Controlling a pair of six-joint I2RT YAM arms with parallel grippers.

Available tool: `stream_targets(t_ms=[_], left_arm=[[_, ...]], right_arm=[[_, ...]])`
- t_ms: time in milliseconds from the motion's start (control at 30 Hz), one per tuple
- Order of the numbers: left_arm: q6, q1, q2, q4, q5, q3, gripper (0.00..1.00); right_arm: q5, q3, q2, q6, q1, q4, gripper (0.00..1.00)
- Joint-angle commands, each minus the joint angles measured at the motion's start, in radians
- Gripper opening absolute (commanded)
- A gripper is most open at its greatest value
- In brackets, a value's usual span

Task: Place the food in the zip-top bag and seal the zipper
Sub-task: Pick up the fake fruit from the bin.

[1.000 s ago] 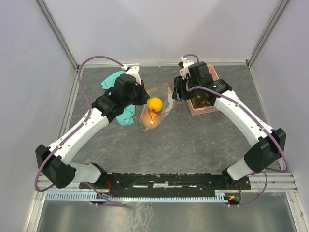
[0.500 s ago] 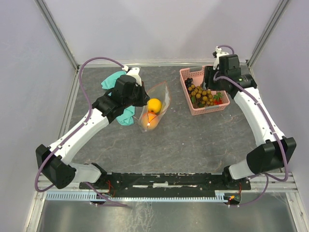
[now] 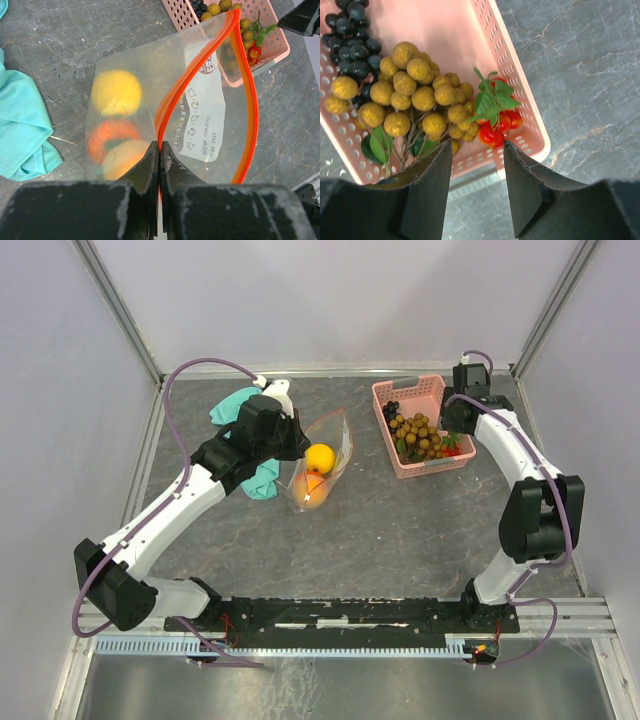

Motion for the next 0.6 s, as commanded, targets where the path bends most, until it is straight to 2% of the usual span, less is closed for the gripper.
stream_targets(t_ms=[0, 567], left_arm=[[0.016, 0.0, -0.016, 0.028, 0.015, 0.019, 0.03], [-0.01, -0.002, -0.016, 0.022, 0.018, 0.014, 0.03]], right_arm=[[0.084, 0.007, 0.06, 0.026, -0.008, 0.127, 0.53], [0.096, 0.118, 0.307, -0.053, -0.053, 0.23, 0.49]])
